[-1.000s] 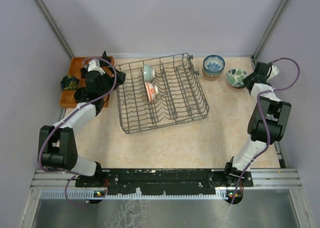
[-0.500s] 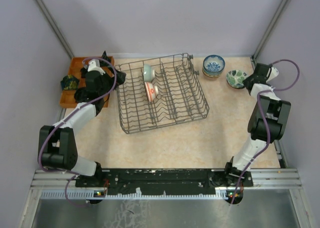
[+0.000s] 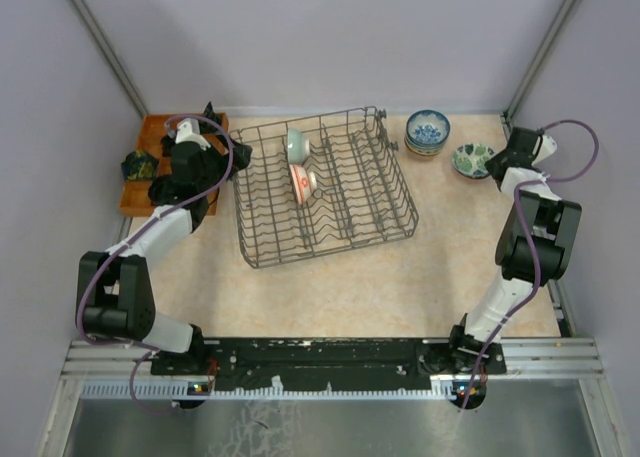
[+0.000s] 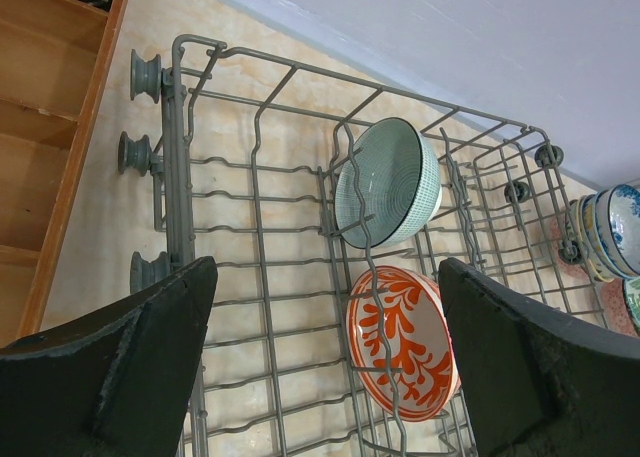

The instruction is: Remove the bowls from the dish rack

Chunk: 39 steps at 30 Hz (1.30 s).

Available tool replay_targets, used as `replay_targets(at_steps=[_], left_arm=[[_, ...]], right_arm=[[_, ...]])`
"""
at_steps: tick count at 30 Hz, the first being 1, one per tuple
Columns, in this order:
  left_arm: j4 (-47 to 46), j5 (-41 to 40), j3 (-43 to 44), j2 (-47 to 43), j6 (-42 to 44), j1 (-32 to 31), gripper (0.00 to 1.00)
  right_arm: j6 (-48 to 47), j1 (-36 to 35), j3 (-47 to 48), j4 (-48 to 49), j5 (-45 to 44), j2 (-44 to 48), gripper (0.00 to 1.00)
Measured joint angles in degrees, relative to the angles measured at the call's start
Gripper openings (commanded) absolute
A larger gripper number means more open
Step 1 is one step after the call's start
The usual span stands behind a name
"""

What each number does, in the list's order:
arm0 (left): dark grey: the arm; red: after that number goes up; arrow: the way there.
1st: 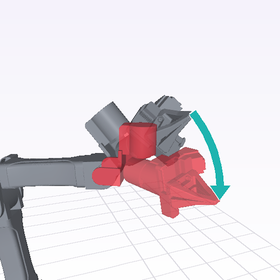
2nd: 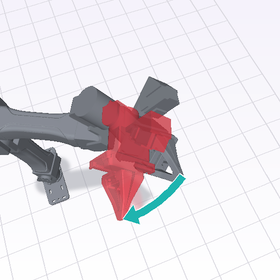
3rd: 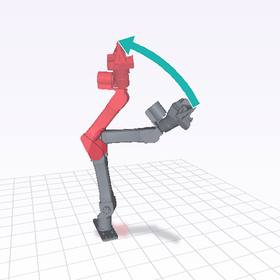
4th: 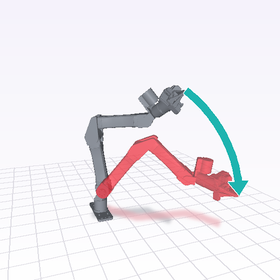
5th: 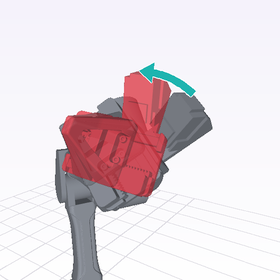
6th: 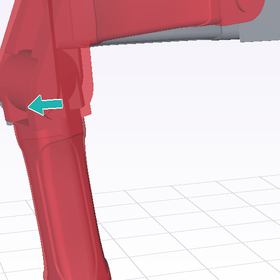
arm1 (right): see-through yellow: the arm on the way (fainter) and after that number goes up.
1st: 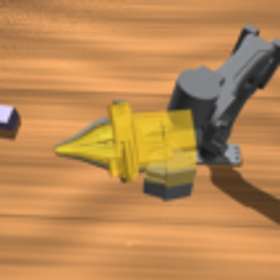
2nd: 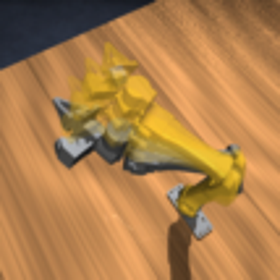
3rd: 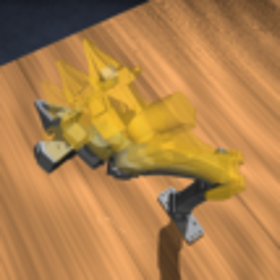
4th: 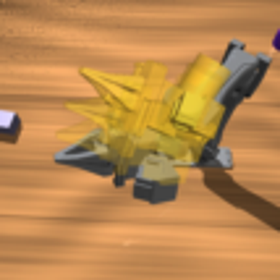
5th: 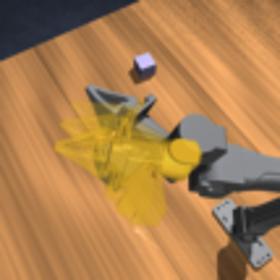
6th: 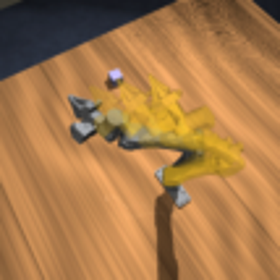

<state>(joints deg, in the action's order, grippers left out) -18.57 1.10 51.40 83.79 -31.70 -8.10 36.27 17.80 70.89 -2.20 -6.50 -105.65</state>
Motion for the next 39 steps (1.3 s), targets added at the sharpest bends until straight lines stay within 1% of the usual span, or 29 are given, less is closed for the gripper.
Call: replay_targets(at_steps=[7, 14, 15, 16, 19, 26, 29, 30, 33, 35, 39], left_arm=[[0.00, 0.00, 0.00, 0.00, 0.00, 0.00, 0.97], [0.00, -0.02, 0.00, 0.00, 0.00, 0.00, 0.97], [0.00, -0.04, 0.00, 0.00, 0.00, 0.00, 0.97], [0.00, -0.04, 0.00, 0.00, 0.00, 0.00, 0.97], [0.00, -0.04, 0.00, 0.00, -0.02, 0.00, 0.97], [0.37, -0.24, 0.00, 0.00, -0.24, 0.00, 0.97], [0.83, -0.48, 0.00, 0.00, -0.44, 0.00, 0.97], [1.01, -0.57, 0.00, 0.00, -0.48, 0.00, 0.97], [1.07, -0.66, 0.00, 0.00, -0.79, 0.00, 0.97], [1.09, -0.66, 0.00, 0.00, -0.98, 0.00, 0.97], [1.31, -0.68, 0.00, 0.00, -1.14, 0.00, 0.97]], right_arm=[[-0.02, 0.00, 0.02, 0.07, 0.42, 0.00, 0.34], [-0.28, 0.00, -0.07, -0.09, 0.39, 0.37, 0.44], [-0.42, 0.00, -0.22, -0.22, 0.35, 0.79, 0.46], [-0.55, 0.00, -0.52, -0.42, 0.31, 1.44, 0.51], [-1.25, 0.00, -1.16, -1.29, 0.07, 3.96, 0.57], [-3.74, -1.86, -1.46, -3.76, -2.56, 9.92, 0.63], [-6.23, -5.25, -1.88, -5.27, -5.38, 13.84, 0.63], [-7.41, -7.15, -1.86, -5.49, -6.49, 15.08, 0.65], [-11.43, -14.25, -0.48, -6.64, -9.09, 17.68, 0.65], [-14.75, -20.13, 2.82, -7.78, -10.36, 17.92, 0.66], [-19.76, -30.05, 10.62, -9.88, -10.01, 17.44, 0.66]])
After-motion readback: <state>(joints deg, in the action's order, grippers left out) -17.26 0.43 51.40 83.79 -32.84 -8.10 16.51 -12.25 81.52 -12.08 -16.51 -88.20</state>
